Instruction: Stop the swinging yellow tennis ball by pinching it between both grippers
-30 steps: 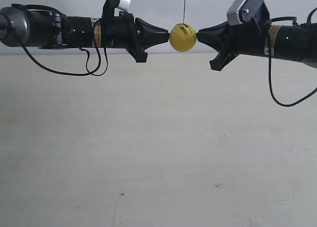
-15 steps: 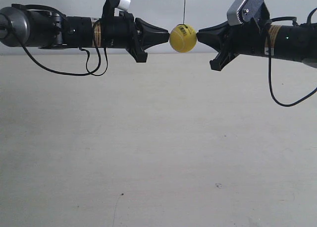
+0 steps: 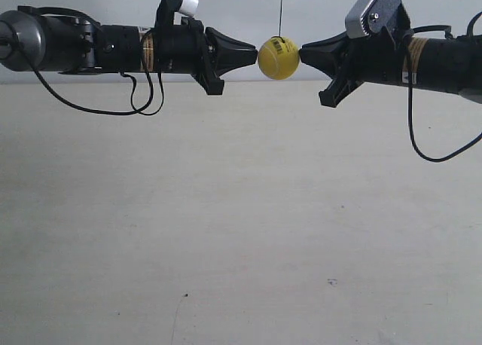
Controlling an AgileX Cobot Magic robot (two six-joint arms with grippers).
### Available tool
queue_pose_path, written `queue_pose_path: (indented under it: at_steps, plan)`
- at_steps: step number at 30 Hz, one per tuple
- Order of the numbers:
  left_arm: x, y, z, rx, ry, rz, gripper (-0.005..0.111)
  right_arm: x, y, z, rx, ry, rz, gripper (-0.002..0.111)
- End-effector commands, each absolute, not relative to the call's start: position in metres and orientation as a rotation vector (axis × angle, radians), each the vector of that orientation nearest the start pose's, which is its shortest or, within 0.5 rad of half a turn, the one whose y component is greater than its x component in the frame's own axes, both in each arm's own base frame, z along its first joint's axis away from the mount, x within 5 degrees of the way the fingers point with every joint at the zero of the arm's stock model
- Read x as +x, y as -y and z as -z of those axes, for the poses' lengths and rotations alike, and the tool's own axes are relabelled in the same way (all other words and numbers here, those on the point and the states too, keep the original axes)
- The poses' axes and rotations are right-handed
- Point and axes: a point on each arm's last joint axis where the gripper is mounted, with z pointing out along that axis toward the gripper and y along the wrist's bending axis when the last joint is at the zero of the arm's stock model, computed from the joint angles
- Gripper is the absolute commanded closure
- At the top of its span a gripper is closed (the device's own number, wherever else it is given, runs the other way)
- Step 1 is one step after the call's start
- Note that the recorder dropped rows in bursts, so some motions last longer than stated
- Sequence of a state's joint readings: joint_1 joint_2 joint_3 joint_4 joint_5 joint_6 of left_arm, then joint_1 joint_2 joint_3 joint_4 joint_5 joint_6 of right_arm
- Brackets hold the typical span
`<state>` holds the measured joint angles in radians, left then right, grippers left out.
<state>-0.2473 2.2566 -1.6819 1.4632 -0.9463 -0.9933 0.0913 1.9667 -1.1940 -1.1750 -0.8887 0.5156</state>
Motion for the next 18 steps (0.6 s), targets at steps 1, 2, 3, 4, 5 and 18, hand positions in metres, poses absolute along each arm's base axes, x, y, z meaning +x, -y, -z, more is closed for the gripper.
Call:
queue_pose_path:
  at_steps: [1, 2, 3, 4, 5, 18]
  plan:
    - [0.46, 0.192, -0.202, 1.125, -1.447, 0.773, 0.102, 0.408, -0.102, -0.214, -0.98, -1.444, -0.446, 0.108]
    - [0.46, 0.192, -0.202, 1.125, -1.447, 0.773, 0.102, 0.408, -0.102, -0.214, -0.98, -1.444, -0.446, 0.108]
    - [0.46, 0.192, -0.202, 1.125, -1.447, 0.773, 0.102, 0.408, -0.102, -0.214, -0.98, -1.446, -0.444, 0.108]
    - [0.46, 0.192, -0.202, 1.125, -1.447, 0.773, 0.102, 0.408, -0.102, -0.214, -0.98, -1.446, -0.444, 0.108]
    - [0.46, 0.192, -0.202, 1.125, -1.447, 0.773, 0.102, 0.408, -0.102, -0.214, -0.98, -1.448, -0.442, 0.108]
    - [0.468, 0.172, -0.201, 1.07, -1.506, 0.75, 0.102, 0.414, -0.076, -0.215, -0.909, -1.481, -0.419, 0.108]
